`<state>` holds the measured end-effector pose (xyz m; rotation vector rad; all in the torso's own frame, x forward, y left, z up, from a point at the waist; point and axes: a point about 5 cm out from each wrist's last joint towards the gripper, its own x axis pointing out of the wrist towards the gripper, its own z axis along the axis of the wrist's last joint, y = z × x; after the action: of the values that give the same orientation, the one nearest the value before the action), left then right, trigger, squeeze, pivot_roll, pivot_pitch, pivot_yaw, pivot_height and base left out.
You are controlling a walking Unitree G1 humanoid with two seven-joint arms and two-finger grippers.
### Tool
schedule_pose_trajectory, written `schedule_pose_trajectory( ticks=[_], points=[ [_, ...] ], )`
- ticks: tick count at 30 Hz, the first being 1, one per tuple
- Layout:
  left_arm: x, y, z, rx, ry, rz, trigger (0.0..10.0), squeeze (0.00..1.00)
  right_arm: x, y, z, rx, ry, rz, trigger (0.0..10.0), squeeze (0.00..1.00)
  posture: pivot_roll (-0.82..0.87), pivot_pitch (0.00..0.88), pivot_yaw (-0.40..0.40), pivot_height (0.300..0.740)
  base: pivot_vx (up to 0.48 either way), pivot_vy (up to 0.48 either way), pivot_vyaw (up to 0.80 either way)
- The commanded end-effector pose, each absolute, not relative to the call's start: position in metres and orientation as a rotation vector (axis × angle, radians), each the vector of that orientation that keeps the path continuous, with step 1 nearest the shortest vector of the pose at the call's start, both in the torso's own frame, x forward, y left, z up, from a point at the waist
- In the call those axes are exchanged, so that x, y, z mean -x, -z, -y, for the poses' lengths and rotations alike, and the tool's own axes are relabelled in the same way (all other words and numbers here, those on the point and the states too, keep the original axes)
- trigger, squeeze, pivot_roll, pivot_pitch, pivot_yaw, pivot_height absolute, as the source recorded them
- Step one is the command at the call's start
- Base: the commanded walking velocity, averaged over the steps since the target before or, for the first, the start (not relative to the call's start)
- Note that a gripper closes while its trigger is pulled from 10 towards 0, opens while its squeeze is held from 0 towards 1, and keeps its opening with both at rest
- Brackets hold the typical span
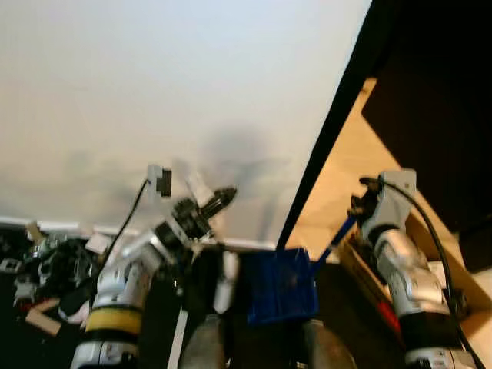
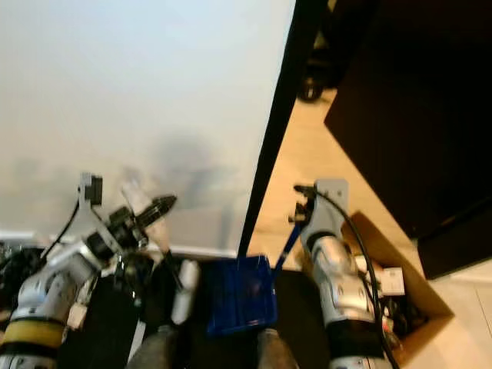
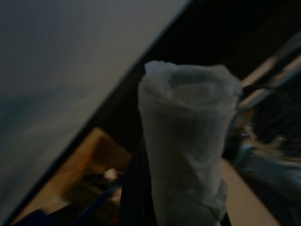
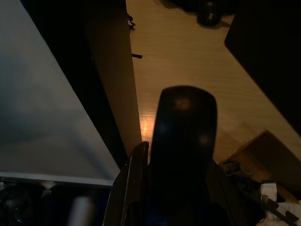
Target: Sweep floor
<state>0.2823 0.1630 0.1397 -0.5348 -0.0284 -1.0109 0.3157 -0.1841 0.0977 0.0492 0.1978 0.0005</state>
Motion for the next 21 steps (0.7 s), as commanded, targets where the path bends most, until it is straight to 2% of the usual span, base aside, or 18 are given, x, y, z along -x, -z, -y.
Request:
schedule_pose_trajectory(
  ticks=[1,3,5,9,14,17,18,21],
  points=[
    [-0.276,-0.155,-0.168,0.488,1.052,0.050,10.0,0.00,-0.313,-0.098,0.184,-0.081,-0.001,-0.185,10.0,0.00,0.05,0.218,-0.029,0.740,0.000,0.000,0.00],
    [-0.275,-0.167,-0.183,0.368,1.021,0.072,10.0,0.00,-0.314,-0.098,0.183,-0.084,-0.003,-0.186,10.0,0.00,0.05,0.218,-0.028,0.740,0.000,0.000,0.00],
    [-0.274,-0.171,-0.189,0.323,1.007,0.075,10.0,0.00,-0.314,-0.098,0.183,-0.085,-0.004,-0.186,10.0,0.00,0.06,0.219,-0.027,0.740,0.000,0.000,0.00],
    [-0.269,-0.188,-0.227,0.097,0.899,0.054,10.0,0.00,-0.314,-0.097,0.182,-0.088,-0.008,-0.188,10.0,0.00,0.07,0.222,-0.030,0.740,0.000,0.000,0.00],
    [-0.265,-0.192,-0.239,0.006,0.874,0.026,10.0,0.00,-0.315,-0.096,0.182,-0.087,-0.009,-0.191,10.0,0.00,0.08,0.223,-0.030,0.740,0.000,0.000,0.00],
    [-0.262,-0.201,-0.273,-0.140,0.770,-0.028,10.0,0.00,-0.315,-0.095,0.182,-0.086,-0.012,-0.194,10.0,0.00,0.08,0.223,-0.030,0.740,0.000,0.000,0.00],
    [-0.262,-0.201,-0.273,-0.140,0.770,-0.028,10.0,0.00,-0.315,-0.095,0.182,-0.086,-0.012,-0.194,10.0,0.00,0.08,0.223,-0.030,0.740,0.000,0.000,0.00],
    [-0.267,-0.194,-0.294,-0.208,0.673,-0.073,10.0,0.00,-0.316,-0.095,0.182,-0.085,-0.011,-0.196,10.0,0.00,0.08,0.223,-0.032,0.740,0.000,0.000,0.00]
  ],
)
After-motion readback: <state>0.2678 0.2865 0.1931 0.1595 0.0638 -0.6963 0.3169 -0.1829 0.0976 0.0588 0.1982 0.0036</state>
